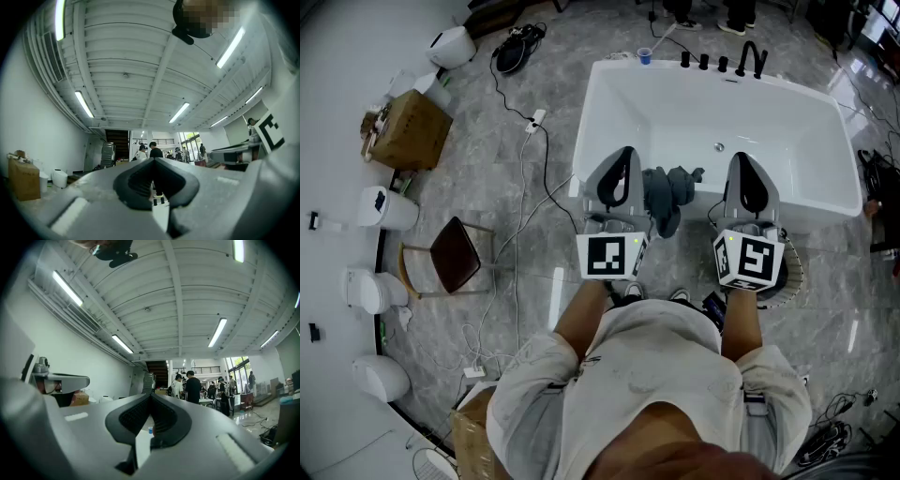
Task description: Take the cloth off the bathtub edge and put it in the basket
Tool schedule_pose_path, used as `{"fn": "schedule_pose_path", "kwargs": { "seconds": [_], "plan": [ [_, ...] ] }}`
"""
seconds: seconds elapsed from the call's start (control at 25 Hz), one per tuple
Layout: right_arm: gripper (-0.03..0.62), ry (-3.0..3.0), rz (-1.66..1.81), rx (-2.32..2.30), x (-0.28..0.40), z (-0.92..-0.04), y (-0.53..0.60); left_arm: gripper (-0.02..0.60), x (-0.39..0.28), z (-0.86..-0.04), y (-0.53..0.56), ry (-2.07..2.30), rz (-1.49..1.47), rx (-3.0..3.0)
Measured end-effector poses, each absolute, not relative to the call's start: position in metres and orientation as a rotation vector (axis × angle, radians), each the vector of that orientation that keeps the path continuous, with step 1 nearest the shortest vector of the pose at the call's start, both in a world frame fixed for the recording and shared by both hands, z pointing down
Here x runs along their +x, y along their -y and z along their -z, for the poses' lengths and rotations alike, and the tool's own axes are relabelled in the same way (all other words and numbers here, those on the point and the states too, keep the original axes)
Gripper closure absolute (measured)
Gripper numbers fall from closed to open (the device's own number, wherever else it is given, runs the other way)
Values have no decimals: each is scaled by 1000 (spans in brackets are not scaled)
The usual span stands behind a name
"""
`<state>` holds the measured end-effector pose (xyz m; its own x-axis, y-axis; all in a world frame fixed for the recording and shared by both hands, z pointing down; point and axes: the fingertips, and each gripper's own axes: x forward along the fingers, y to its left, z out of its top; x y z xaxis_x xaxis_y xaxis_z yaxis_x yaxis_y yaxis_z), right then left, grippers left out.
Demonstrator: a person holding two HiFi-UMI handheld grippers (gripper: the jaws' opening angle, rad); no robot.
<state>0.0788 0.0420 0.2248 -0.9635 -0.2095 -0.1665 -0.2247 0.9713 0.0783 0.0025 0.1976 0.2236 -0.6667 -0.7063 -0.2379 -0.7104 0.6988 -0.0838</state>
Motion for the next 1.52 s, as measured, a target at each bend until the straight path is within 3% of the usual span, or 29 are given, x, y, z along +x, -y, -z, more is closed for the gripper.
{"fn": "schedule_pose_path", "kwargs": {
  "seconds": [0.96, 1.52],
  "plan": [
    [592, -3056, -45, -248, 67, -269, 29, 580, 3, -249, -130, -2721, 2, -1093],
    [592, -3087, -109, -299, -28, -278, 35, 580, -95, -265, -113, -2716, -61, -1159]
  ]
}}
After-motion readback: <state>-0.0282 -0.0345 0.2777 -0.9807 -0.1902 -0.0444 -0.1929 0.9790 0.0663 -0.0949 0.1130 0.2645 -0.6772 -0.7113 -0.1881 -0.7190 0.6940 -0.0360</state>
